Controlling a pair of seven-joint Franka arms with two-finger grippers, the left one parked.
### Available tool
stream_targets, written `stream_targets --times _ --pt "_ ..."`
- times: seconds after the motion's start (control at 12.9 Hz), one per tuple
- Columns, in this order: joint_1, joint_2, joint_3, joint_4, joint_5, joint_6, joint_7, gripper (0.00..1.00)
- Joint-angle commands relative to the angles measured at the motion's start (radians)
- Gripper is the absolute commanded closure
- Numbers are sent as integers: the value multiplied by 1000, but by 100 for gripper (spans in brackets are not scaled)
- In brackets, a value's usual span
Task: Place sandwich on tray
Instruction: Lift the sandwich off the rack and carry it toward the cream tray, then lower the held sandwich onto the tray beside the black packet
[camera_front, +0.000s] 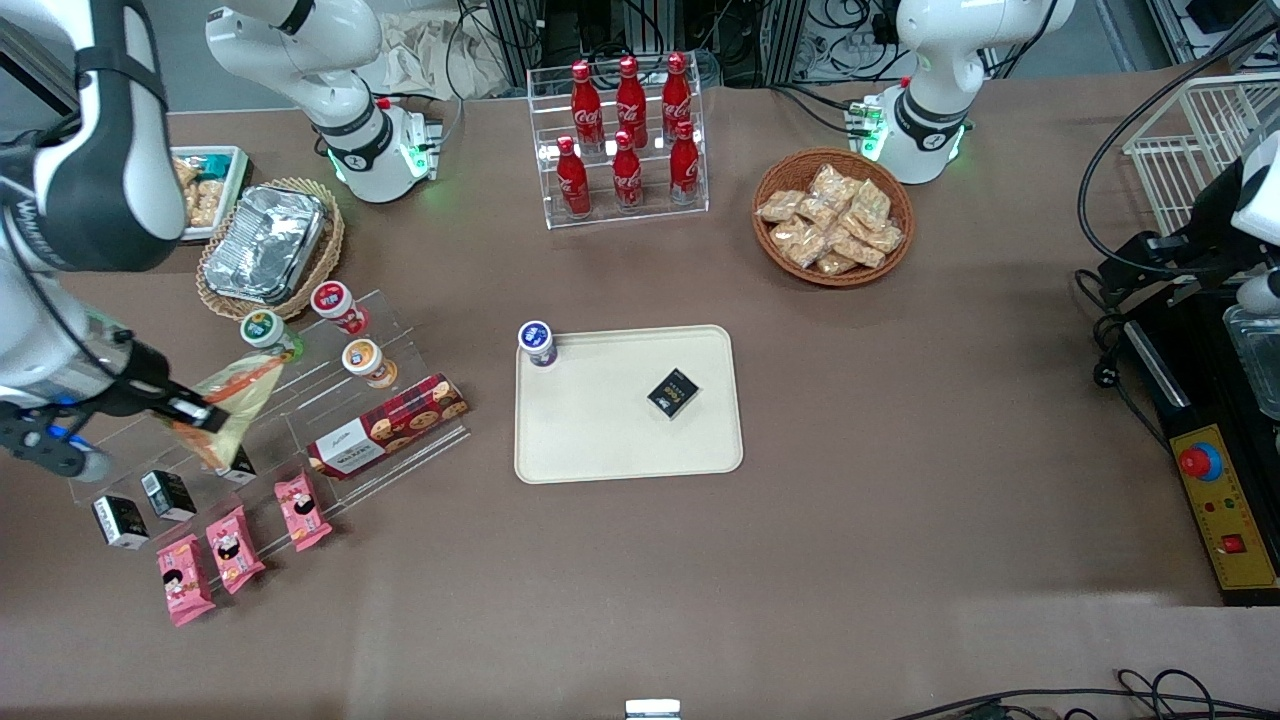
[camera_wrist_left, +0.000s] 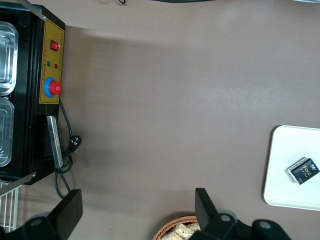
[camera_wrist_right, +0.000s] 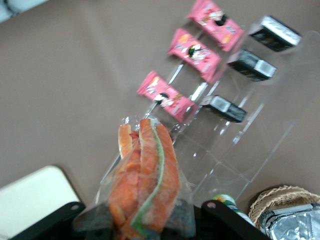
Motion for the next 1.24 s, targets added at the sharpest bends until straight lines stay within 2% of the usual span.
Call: stream_targets --times 0.0,0.08,0.39,0.7,1.01,1.16 --pt "68 20 -10 48 28 -38 -68 100" --pt "108 17 -13 48 22 -36 -109 100" --pt "232 15 -13 50 11 -33 -484 100" --pt "402 47 -13 48 -7 -6 -577 100" --pt "554 152 -12 48 -4 147 -681 100" --pt "611 205 -12 48 -1 236 -813 100"
